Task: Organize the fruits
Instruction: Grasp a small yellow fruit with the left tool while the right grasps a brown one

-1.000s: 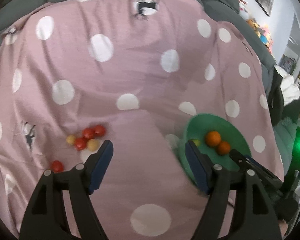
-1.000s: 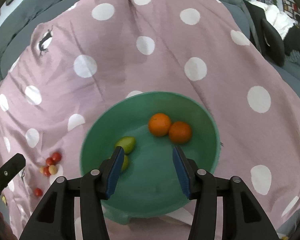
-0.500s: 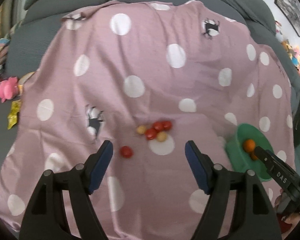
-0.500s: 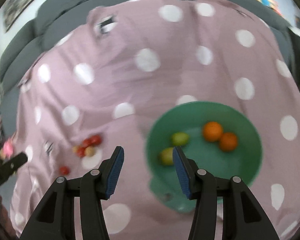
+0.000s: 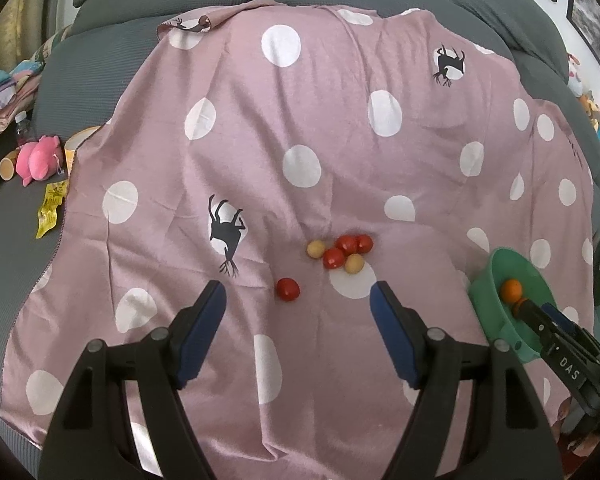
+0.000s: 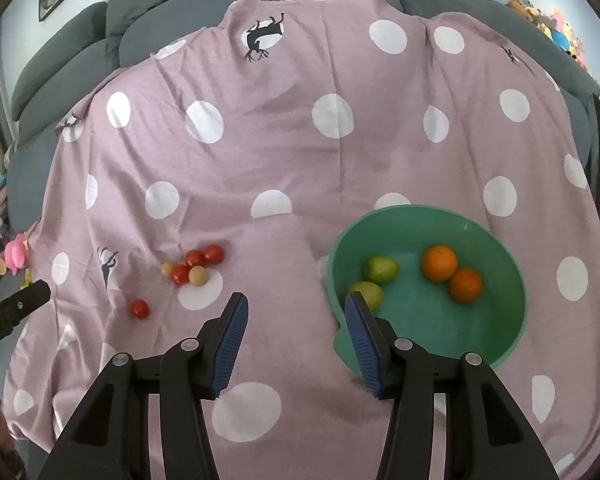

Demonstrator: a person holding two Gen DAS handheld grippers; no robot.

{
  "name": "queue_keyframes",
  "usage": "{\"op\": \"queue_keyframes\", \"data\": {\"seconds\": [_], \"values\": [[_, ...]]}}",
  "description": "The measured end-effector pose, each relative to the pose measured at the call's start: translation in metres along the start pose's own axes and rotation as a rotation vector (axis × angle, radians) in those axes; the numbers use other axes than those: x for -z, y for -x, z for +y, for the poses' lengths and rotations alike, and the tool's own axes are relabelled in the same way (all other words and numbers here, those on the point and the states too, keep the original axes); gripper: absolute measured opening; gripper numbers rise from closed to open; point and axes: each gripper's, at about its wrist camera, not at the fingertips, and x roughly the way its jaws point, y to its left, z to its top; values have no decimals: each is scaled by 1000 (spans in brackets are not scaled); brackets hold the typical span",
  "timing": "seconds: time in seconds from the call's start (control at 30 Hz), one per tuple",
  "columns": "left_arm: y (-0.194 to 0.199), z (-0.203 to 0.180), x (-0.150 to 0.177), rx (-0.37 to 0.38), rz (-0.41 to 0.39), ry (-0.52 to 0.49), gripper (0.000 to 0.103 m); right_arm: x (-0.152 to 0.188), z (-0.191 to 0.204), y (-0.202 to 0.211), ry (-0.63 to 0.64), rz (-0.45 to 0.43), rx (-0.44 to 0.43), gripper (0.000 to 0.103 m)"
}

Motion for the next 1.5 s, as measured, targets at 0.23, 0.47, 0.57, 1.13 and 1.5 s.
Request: {"op": "queue_keyframes", "data": {"seconds": [0.23, 0.47, 0.57, 1.13, 1.5], "values": [[-22, 4, -13, 37, 13, 43, 75, -7, 19, -6, 42, 1, -43, 51], [-86, 7, -40, 106, 68, 146, 67, -31, 49, -59, 42, 65, -155, 51], [-113, 3, -44, 124, 97, 146, 54, -34, 60, -99, 9, 153, -259, 49], [-199, 3, -44, 136, 266, 217, 36, -17, 96, -192, 83, 269, -299, 31], [-214, -1, -39, 103, 281, 209, 35, -9, 104, -197, 122, 271, -258, 31]]}}
